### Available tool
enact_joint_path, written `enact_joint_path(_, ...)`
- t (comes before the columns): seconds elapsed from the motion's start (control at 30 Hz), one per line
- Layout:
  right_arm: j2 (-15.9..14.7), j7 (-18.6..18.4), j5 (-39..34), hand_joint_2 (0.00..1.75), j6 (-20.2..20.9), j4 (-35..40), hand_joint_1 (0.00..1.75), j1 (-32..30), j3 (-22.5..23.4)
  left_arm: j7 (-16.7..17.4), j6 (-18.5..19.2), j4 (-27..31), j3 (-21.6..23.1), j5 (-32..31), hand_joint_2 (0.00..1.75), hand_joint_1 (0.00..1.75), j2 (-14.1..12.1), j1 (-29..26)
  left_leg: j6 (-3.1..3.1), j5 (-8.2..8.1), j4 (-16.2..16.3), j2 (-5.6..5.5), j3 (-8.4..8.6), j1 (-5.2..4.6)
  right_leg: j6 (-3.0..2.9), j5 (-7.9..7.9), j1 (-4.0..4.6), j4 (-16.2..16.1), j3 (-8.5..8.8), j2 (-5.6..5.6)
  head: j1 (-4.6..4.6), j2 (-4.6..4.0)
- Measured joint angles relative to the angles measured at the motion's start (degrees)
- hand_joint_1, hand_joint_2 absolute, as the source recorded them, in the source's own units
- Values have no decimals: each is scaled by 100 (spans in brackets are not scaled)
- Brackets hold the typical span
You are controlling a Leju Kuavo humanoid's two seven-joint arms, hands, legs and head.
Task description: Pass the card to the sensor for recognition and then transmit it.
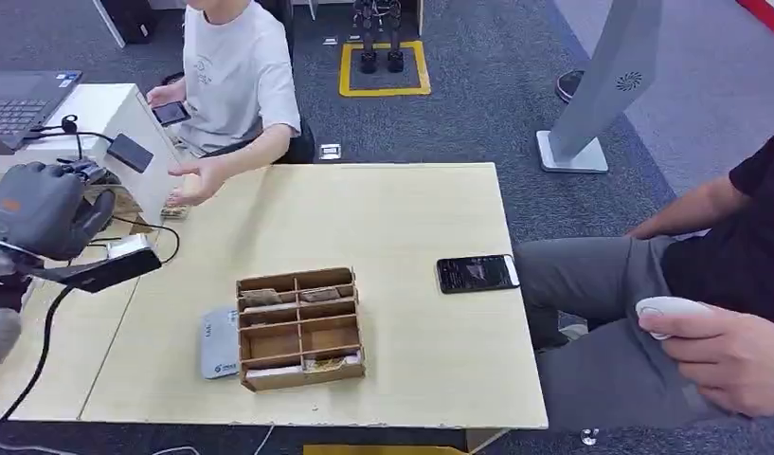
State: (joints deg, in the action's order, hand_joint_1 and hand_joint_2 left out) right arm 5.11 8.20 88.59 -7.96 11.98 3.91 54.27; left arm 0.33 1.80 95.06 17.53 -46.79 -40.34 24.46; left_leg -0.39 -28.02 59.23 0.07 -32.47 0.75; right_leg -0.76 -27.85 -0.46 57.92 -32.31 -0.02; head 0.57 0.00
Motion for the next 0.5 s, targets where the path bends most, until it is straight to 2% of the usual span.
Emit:
enact_joint_path(0.13,0,-2,24,175,-9,0,0,64,-2,114,-327,-939,184,-285,175,175,645,454,1,7,1,8,-1,-1,-1,10,-1,0,-3,6,0,0)
enact_joint_path(0.2,0,0,17,175,-15,0,0,84,-2,142,-362,-1288,243,-318,175,175,859,619,1,7,2,12,-1,-1,-1,10,-1,0,-4,11,0,0)
enact_joint_path(0.3,0,17,-4,175,-17,0,0,92,-2,153,-384,-1679,278,-372,175,175,1073,819,1,6,2,14,-2,-1,-2,10,-5,0,-6,12,0,0)
enact_joint_path(0.47,0,26,-39,175,-11,-2,0,91,-2,155,-384,-2015,317,-385,175,175,1258,908,0,6,1,20,-11,0,-2,10,-5,1,-21,22,0,0)
enact_joint_path(0.5,0,39,-44,175,-9,-2,0,91,-2,153,-381,-2059,326,-388,175,152,1283,912,0,6,1,22,-13,0,-2,10,-5,2,-24,23,0,2)
